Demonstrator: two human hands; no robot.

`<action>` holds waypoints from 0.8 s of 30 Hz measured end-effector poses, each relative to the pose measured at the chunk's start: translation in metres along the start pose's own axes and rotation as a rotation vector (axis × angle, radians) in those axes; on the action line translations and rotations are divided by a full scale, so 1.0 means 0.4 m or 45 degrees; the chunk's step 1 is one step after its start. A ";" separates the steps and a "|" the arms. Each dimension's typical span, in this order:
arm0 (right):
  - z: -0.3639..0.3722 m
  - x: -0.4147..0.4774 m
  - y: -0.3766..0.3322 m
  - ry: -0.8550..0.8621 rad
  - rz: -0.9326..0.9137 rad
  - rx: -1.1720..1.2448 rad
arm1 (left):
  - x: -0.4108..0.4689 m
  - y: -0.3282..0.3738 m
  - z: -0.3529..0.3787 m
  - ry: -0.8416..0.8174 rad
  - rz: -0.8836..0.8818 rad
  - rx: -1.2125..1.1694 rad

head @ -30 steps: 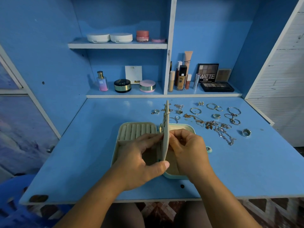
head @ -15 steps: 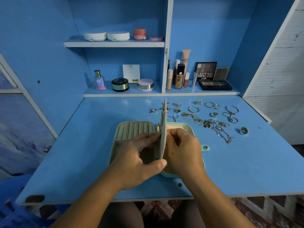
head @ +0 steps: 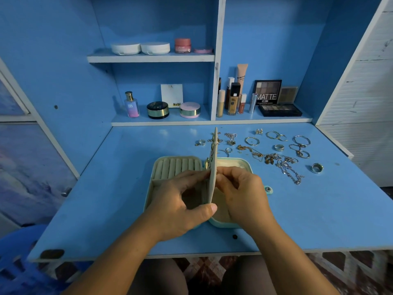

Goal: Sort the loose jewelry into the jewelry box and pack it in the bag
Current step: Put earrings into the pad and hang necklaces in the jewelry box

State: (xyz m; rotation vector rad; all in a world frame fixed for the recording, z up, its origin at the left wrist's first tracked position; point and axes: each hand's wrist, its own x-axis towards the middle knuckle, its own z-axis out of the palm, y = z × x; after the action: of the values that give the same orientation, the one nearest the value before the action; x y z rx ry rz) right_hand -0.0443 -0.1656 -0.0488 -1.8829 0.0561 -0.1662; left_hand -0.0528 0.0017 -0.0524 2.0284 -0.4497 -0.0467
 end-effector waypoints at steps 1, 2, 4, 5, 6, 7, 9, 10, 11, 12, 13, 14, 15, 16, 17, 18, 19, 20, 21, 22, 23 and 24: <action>-0.002 0.000 -0.002 -0.017 0.024 0.063 | 0.000 0.000 -0.001 -0.003 -0.002 -0.016; -0.003 0.000 -0.004 -0.023 0.034 0.124 | 0.000 0.000 -0.002 -0.006 -0.003 -0.029; -0.001 0.000 -0.007 -0.007 0.021 0.205 | 0.000 0.000 -0.003 -0.006 -0.002 -0.040; -0.001 0.001 -0.008 0.008 0.007 0.208 | -0.001 0.000 -0.003 -0.007 -0.001 -0.036; -0.001 0.002 -0.008 0.019 -0.007 0.189 | 0.000 0.001 -0.003 -0.009 -0.003 -0.031; -0.002 0.003 -0.007 0.024 -0.019 0.154 | 0.000 0.001 -0.004 -0.011 -0.006 -0.028; -0.005 0.005 -0.007 0.022 -0.047 0.064 | 0.000 0.000 -0.004 -0.015 -0.006 -0.025; -0.006 0.006 -0.007 0.021 -0.068 -0.002 | 0.000 0.000 -0.003 -0.019 -0.005 -0.022; -0.007 0.007 -0.008 0.024 -0.091 -0.083 | 0.001 -0.001 -0.003 -0.024 -0.004 -0.021; -0.006 0.007 -0.009 0.030 -0.113 -0.165 | 0.001 -0.001 -0.003 -0.027 -0.001 -0.024; -0.006 0.007 -0.009 0.039 -0.134 -0.228 | 0.001 -0.002 -0.003 -0.029 0.003 -0.025; -0.005 0.007 -0.010 0.049 -0.154 -0.263 | 0.002 -0.003 -0.003 -0.032 0.006 -0.024; -0.003 0.007 -0.010 0.058 -0.166 -0.277 | 0.002 -0.005 -0.003 -0.034 0.004 -0.023; -0.002 0.007 -0.011 0.064 -0.169 -0.280 | 0.003 -0.005 -0.003 -0.036 0.001 -0.025; -0.001 0.006 -0.013 0.068 -0.163 -0.280 | 0.004 -0.006 -0.003 -0.036 -0.002 -0.029; 0.000 0.006 -0.014 0.070 -0.155 -0.281 | 0.005 -0.006 -0.002 -0.039 -0.004 -0.031; 0.000 0.006 -0.015 0.074 -0.152 -0.287 | 0.005 -0.005 -0.001 -0.042 -0.002 -0.029; 0.000 0.007 -0.015 0.076 -0.156 -0.298 | 0.005 -0.005 -0.001 -0.045 0.001 -0.026; 0.000 0.008 -0.016 0.077 -0.161 -0.310 | 0.006 -0.005 -0.001 -0.046 0.006 -0.023; -0.001 0.008 -0.017 0.072 -0.163 -0.313 | 0.006 -0.004 -0.001 -0.046 0.009 -0.022; -0.002 0.010 -0.017 0.065 -0.162 -0.307 | 0.007 -0.005 -0.001 -0.044 0.011 -0.021; -0.004 0.011 -0.018 0.057 -0.161 -0.300 | 0.007 -0.005 -0.001 -0.043 0.012 -0.020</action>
State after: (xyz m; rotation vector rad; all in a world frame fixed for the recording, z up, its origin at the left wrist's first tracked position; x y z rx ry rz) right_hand -0.0403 -0.1655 -0.0412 -2.1188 -0.0139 -0.2991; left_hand -0.0494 0.0017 -0.0535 2.0126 -0.4787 -0.0787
